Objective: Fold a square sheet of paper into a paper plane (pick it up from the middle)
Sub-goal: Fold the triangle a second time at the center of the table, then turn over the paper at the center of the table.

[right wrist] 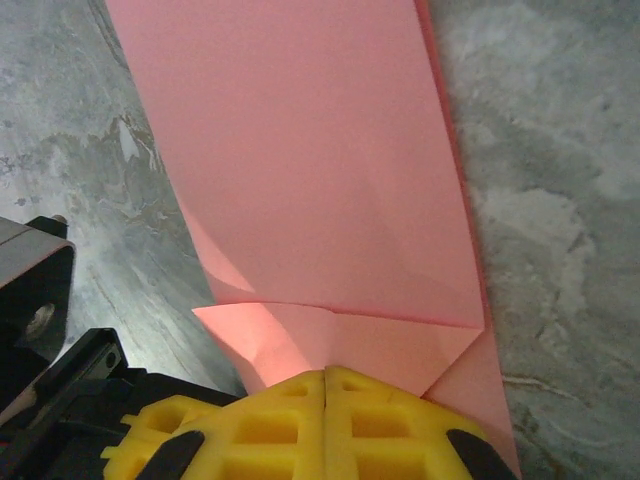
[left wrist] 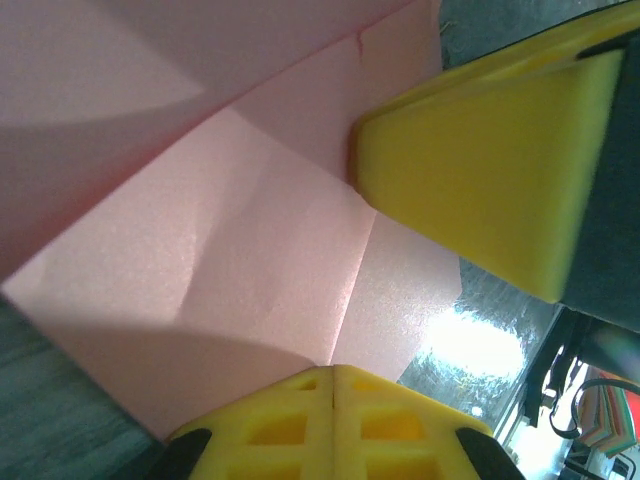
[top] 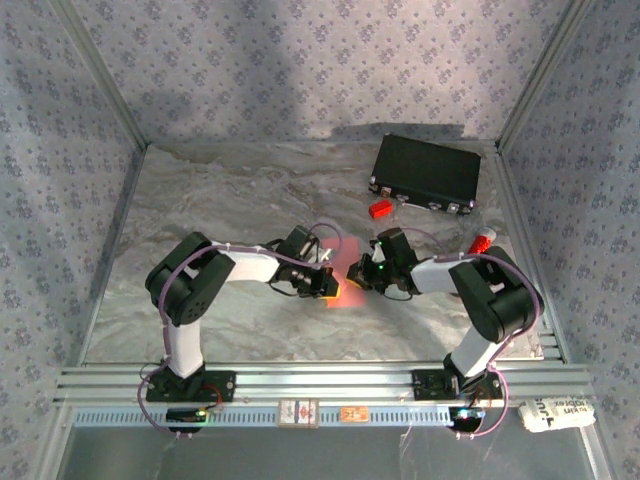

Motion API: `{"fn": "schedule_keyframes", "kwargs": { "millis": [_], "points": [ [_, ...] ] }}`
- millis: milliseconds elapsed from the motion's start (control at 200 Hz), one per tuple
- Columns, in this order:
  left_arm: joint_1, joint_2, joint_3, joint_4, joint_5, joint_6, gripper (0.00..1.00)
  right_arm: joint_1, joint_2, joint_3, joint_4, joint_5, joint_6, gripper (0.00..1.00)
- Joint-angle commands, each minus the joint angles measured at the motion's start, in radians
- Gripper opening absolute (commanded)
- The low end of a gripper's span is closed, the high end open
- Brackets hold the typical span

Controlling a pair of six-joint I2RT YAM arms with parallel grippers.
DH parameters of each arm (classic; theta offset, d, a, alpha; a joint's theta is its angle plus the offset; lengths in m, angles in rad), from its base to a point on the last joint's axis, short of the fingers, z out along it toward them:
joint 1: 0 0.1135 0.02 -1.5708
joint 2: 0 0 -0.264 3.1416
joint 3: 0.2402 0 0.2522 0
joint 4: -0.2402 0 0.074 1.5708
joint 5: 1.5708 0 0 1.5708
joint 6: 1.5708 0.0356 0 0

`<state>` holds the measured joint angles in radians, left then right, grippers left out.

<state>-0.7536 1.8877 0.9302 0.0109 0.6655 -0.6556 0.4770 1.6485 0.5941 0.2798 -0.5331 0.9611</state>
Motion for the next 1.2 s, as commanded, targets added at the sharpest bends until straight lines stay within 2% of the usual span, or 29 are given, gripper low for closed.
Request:
{"fn": "schedule_keyframes", "kwargs": {
  "millis": [0,270,380,545,805,989,1194],
  "points": [
    [-0.003,0.001,-0.033,-0.033,-0.051,0.009,0.0,-0.026,-0.049,0.026,-0.04,-0.005,-0.007,0.06],
    [-0.003,-0.006,-0.055,-0.011,-0.053,-0.005,0.0,-0.079,0.021,0.069,-0.018,-0.033,-0.019,0.06],
    [-0.003,-0.008,-0.054,-0.011,-0.054,-0.007,0.0,-0.074,0.069,0.059,-0.049,0.013,-0.016,0.05],
    [-0.002,-0.014,-0.059,0.001,-0.046,-0.018,0.0,-0.089,0.095,0.007,0.034,0.023,0.019,0.05],
    [-0.002,-0.066,-0.045,0.063,-0.02,-0.062,0.0,-0.1,-0.057,0.034,-0.049,0.02,-0.035,0.1],
    [0.015,-0.105,0.022,0.011,-0.045,-0.026,0.07,-0.093,-0.174,-0.02,-0.146,0.055,-0.033,0.13],
    [0.051,-0.048,0.087,-0.062,-0.05,0.044,0.07,-0.039,-0.271,-0.065,-0.254,0.088,-0.021,0.2]
  ]
}}
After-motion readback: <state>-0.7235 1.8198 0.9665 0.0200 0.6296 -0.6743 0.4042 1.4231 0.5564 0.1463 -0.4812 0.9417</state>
